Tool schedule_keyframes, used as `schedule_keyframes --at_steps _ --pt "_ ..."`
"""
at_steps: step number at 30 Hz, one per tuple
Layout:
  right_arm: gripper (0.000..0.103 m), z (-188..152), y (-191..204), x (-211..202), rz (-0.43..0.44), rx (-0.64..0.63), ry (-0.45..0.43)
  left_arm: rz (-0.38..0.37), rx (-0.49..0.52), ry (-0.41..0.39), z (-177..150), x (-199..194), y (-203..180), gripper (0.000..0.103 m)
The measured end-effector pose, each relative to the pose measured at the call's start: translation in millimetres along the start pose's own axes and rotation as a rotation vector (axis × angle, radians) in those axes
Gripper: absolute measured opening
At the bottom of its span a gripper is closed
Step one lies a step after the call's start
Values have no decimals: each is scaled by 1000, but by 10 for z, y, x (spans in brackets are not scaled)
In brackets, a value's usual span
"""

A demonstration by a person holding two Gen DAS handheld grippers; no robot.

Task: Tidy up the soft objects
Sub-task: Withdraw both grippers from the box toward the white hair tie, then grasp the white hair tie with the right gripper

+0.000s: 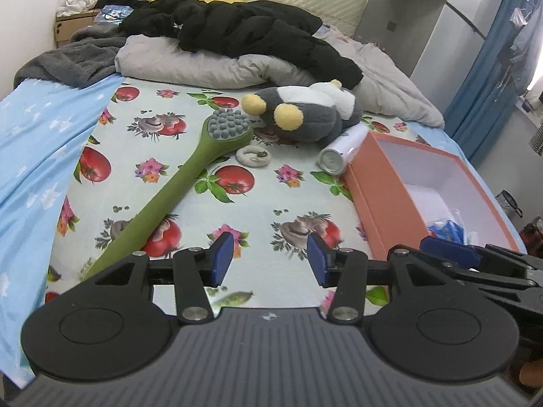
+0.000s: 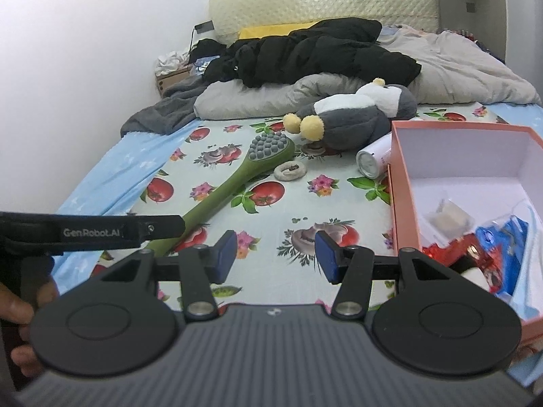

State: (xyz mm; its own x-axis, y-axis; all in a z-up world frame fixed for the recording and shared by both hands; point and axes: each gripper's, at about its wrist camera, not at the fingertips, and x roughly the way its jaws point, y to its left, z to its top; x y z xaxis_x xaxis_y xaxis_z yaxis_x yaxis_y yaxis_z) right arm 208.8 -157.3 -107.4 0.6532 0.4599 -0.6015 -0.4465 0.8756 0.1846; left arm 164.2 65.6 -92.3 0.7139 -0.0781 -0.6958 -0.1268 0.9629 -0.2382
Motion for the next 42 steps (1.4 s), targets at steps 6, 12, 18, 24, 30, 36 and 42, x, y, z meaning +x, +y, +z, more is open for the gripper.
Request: schedule_keyframes --at_steps 6,12,18,24,30,36,42 --pt "54 83 -53 326 -20 6 10 9 -21 11 106 370 159 54" --pt "53 159 -119 699 -42 7 22 21 -51 14 223 741 348 54" --pt "54 243 -196 1160 -57 33 42 38 -46 8 323 1057 468 54" --pt "53 307 -259 1636 -56 58 68 51 -79 22 346 1419 641 54" --pt "53 437 -280 2137 -33 99 63 46 -108 19 429 1730 791 53" --pt "53 577 -265 2630 -22 102 44 35 -88 -10 564 1919 831 53" --pt "52 602 -272 2951 -39 87 45 34 -75 -20 647 2045 880 52"
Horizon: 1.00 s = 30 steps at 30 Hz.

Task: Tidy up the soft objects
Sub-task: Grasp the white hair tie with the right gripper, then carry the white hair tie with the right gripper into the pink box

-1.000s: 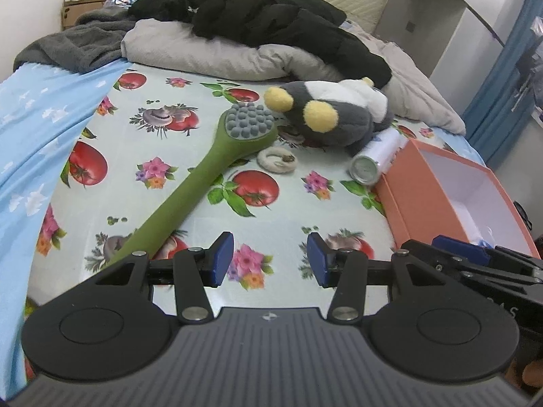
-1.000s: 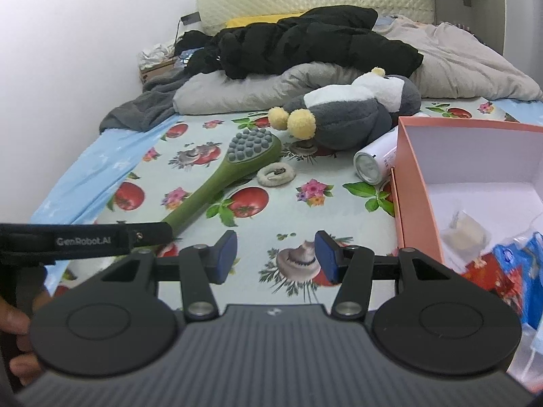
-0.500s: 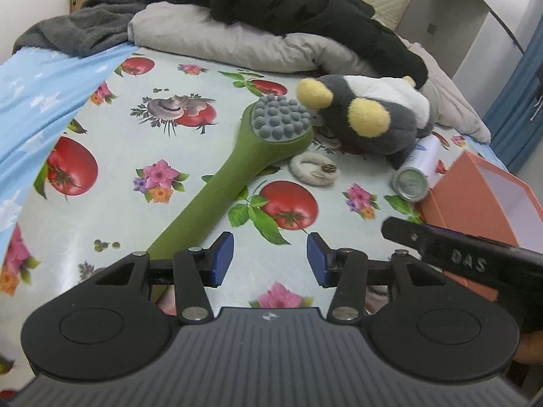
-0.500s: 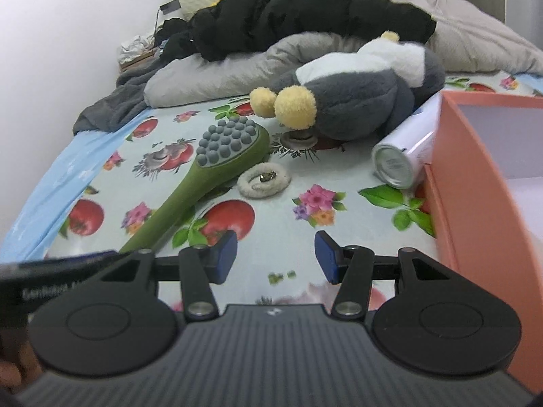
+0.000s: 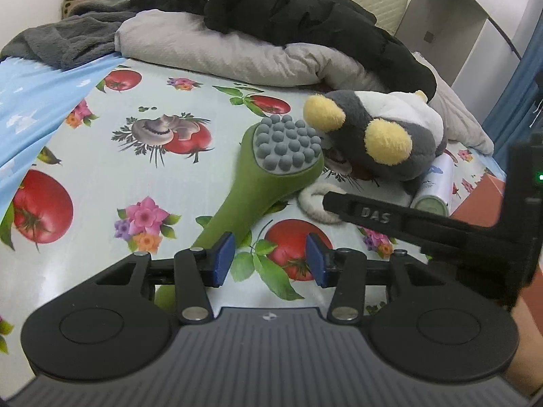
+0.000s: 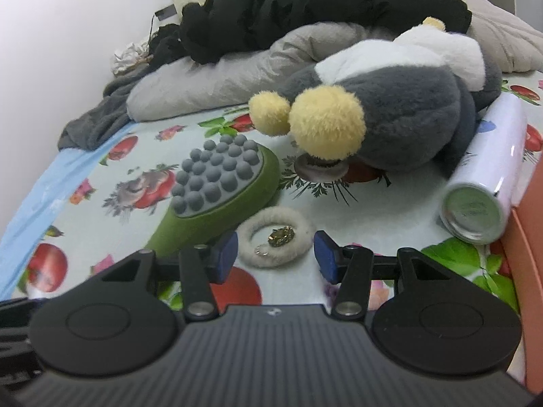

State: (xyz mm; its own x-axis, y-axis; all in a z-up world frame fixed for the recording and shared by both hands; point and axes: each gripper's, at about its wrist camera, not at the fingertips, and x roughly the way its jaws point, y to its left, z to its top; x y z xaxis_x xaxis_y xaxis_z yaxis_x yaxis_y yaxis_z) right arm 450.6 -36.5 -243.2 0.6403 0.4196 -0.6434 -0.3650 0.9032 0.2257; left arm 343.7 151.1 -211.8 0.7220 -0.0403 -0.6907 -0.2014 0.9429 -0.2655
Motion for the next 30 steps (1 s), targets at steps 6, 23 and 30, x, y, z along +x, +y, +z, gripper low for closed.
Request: schedule_keyframes --at_steps 6,23,30 --pt "39 -44 44 127 -30 -64 -3 4 0 1 -12 40 26 52" --pt "30 -37 202 -566 -31 -98 -30 -27 -9 -51 -4 -579 -99 52" --pt "30 -133 238 -1012 -28 -104 -47 -29 -1 -62 -123 -982 -229 52"
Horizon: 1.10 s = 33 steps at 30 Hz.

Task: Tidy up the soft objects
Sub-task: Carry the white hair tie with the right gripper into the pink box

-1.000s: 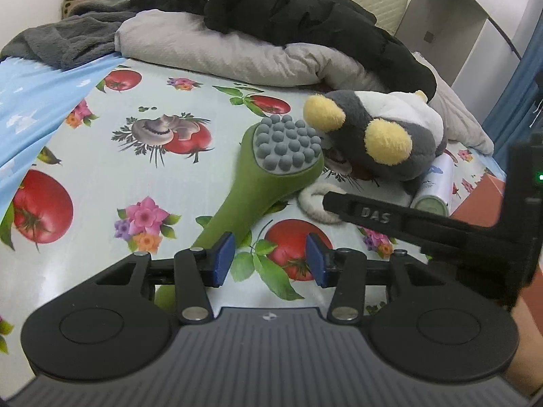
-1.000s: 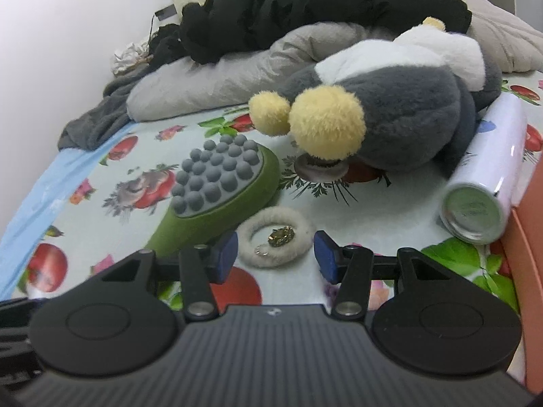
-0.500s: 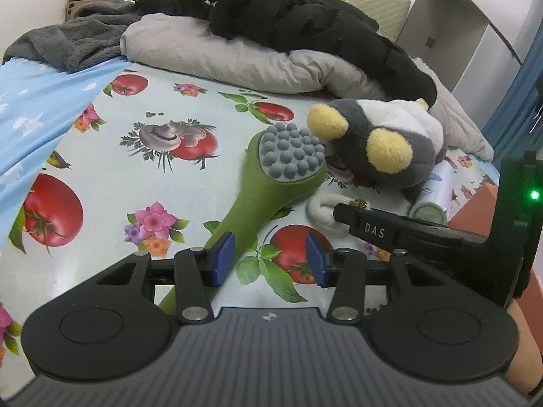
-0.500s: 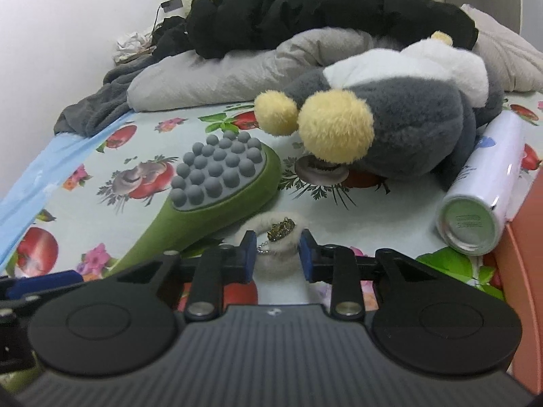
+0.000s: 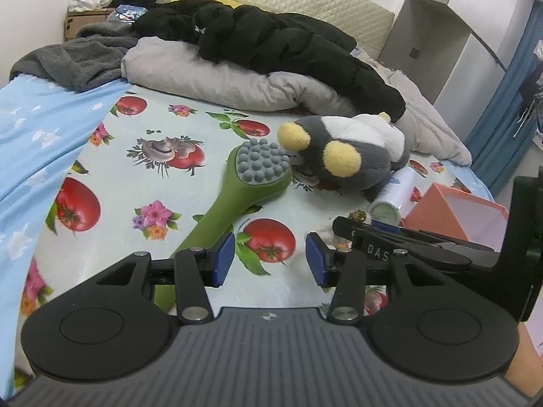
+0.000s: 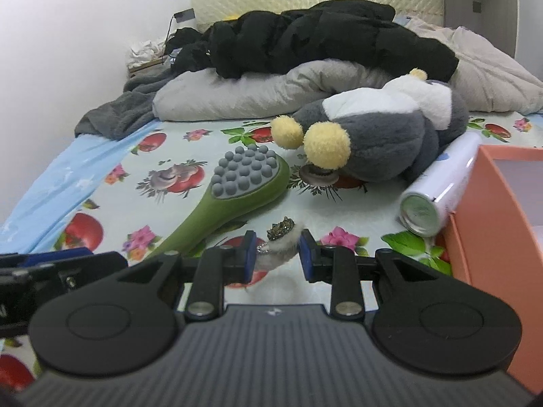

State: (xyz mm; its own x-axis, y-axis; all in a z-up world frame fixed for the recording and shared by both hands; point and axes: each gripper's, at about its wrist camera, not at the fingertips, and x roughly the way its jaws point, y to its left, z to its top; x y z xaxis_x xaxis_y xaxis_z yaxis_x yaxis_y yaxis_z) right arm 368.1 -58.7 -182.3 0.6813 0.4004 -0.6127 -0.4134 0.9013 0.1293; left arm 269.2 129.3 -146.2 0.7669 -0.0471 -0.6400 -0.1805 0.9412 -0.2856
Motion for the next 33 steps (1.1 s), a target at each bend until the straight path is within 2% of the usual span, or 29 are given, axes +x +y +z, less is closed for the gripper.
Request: schedule_keyframes --at_steps 6,17,26,29,33 --pt "30 -65 14 -393 -9 -2 -17 -12 5 -7 -79 -323 -133 53" --pt "30 -161 -22 -1271 -17 26 -65 -56 86 -14 -164 -958 -507 54" --pt "30 -307 6 -1901 -7 19 -73 -89 92 10 -331 -1401 -723 54" --pt "30 -337 15 -2084 0 24 -87 -97 105 -2 -360 -1554 -792 61" --pt "30 -352 19 -2290 7 12 -100 -101 113 -30 -387 -1772 -866 63"
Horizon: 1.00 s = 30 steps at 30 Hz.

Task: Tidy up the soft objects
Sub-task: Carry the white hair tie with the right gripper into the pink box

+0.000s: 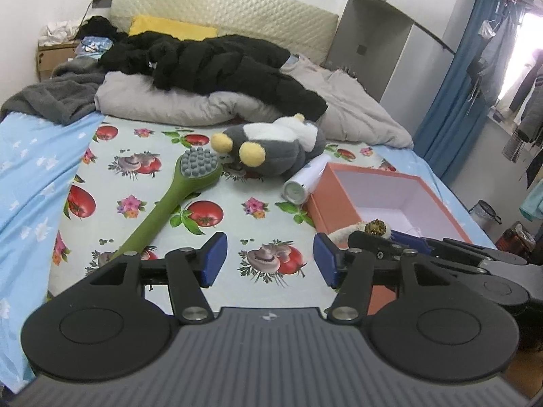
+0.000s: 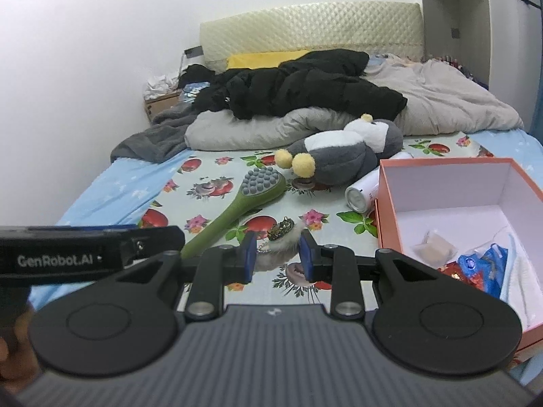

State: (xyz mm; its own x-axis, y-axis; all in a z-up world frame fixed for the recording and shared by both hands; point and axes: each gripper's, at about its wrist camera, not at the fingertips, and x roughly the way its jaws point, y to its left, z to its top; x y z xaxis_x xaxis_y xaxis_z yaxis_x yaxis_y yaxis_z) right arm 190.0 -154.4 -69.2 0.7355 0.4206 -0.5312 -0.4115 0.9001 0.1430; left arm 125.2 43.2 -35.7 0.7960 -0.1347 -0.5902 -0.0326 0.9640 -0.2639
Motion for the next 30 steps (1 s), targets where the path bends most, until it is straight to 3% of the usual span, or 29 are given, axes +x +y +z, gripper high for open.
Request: schedule_keyframes --at_steps 12,30 --pt "30 37 -60 -526 -8 -1 -43 -25 16 -30 -5 -393 -228 72" --pt "30 44 -529 -1036 -127 34 -85 -173 108 -19 54 -321 -943 73"
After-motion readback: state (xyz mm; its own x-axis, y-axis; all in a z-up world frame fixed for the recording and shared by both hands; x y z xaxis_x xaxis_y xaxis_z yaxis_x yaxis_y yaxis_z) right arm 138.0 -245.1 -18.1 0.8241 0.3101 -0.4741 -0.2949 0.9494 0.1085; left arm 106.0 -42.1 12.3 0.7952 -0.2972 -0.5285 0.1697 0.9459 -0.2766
